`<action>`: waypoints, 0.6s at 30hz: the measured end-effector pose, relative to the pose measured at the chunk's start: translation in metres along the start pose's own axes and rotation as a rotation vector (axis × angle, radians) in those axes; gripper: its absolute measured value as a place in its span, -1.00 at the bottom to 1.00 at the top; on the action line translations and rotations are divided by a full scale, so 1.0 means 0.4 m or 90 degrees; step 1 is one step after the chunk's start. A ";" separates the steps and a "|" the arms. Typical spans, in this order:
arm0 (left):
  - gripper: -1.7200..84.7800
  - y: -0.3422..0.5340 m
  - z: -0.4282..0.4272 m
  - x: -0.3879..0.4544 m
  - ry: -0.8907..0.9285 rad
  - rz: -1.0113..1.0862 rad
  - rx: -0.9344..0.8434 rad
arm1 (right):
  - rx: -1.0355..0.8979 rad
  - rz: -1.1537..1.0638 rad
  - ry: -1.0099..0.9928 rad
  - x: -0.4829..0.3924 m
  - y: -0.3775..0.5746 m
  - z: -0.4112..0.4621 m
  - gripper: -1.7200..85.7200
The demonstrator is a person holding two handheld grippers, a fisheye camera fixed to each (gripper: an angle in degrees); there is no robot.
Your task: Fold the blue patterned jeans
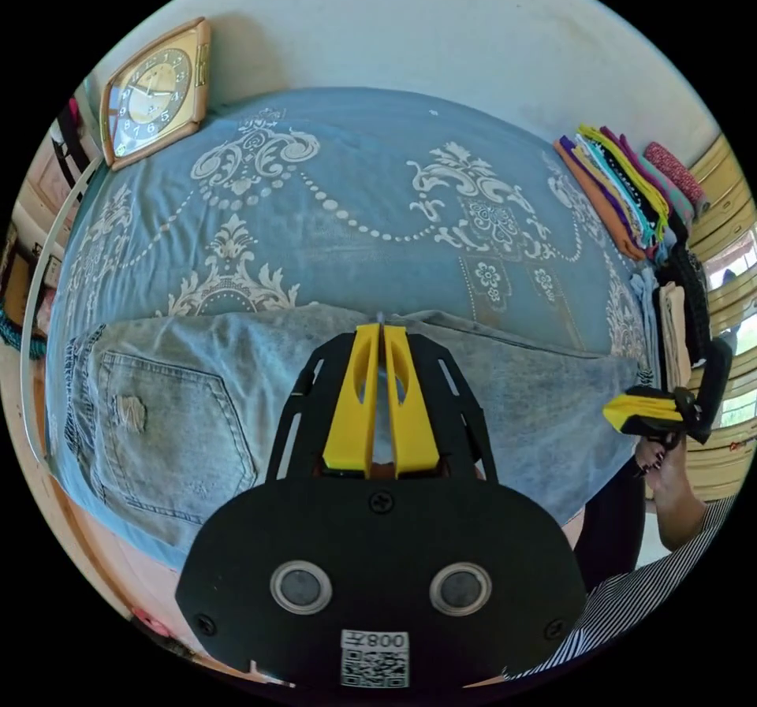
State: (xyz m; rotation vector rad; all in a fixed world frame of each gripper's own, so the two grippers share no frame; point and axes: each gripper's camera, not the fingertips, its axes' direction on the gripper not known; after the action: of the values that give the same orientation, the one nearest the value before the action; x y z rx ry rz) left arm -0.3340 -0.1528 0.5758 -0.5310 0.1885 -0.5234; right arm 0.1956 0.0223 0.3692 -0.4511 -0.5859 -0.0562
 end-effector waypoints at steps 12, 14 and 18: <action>-0.94 0.268 -0.136 -0.255 0.105 -0.073 0.124 | -0.039 -0.085 -0.117 -0.101 -0.365 0.303 -0.91; -0.94 0.306 -0.148 -0.297 0.114 -0.084 0.127 | -0.061 -0.099 -0.110 -0.124 -0.397 0.353 -0.90; -0.95 0.349 -0.161 -0.356 0.128 -0.093 0.132 | -0.064 -0.171 -0.049 -0.192 -0.444 0.417 -0.84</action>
State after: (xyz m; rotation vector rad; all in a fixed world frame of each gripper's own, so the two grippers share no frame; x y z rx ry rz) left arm -0.4156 -0.0039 0.4531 -0.2902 0.2842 -0.7302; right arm 0.0129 -0.0724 0.5207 -0.4703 -0.7196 -0.3273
